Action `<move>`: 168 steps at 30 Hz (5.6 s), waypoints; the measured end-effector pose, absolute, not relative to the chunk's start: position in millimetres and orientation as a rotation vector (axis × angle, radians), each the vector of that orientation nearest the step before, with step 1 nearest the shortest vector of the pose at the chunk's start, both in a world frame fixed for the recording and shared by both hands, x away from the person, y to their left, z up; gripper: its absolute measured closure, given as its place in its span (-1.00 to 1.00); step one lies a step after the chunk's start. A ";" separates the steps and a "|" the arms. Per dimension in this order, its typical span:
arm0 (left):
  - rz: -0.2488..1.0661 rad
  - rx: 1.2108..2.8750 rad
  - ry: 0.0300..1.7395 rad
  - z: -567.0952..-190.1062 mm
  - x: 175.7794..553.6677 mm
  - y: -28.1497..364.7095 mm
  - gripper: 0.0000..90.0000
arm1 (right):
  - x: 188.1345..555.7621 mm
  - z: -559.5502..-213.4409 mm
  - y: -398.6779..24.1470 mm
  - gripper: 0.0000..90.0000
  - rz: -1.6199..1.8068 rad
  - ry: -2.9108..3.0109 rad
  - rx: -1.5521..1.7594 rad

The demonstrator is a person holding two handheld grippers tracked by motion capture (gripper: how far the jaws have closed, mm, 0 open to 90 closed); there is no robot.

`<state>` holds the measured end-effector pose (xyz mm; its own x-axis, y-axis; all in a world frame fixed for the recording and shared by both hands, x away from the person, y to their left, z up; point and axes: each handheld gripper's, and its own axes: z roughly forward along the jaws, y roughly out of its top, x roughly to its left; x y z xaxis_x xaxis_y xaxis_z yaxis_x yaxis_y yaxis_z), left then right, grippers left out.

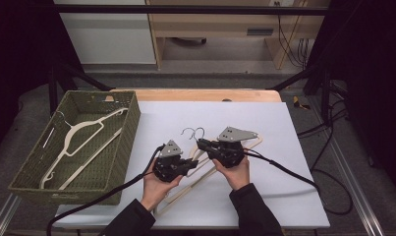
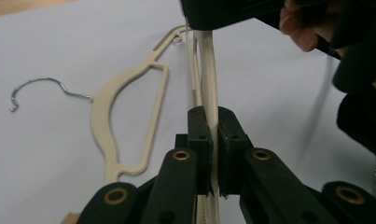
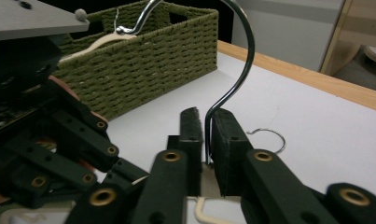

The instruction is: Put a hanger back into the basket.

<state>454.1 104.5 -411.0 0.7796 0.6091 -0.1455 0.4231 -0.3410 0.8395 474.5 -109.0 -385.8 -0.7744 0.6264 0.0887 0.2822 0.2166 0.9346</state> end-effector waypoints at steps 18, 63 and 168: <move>0.375 1.959 0.689 -348.3 424.4 142.6 0.91 | 434.9 -377.7 -175.1 -0.34 1.622 2.059 0.880; 0.533 1.877 0.853 -267.4 479.2 337.9 0.91 | 430.1 -382.6 -203.2 -0.90 1.523 2.012 0.969; 0.505 1.952 1.606 -392.4 501.9 440.3 -0.13 | 432.8 -387.4 -196.4 -0.92 1.512 2.048 0.980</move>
<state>501.9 440.3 -392.4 0.2129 0.9753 -0.0592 0.7658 -0.1289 0.6300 432.8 -196.4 -387.4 -0.6687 0.7392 0.0796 0.2938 0.1643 0.9417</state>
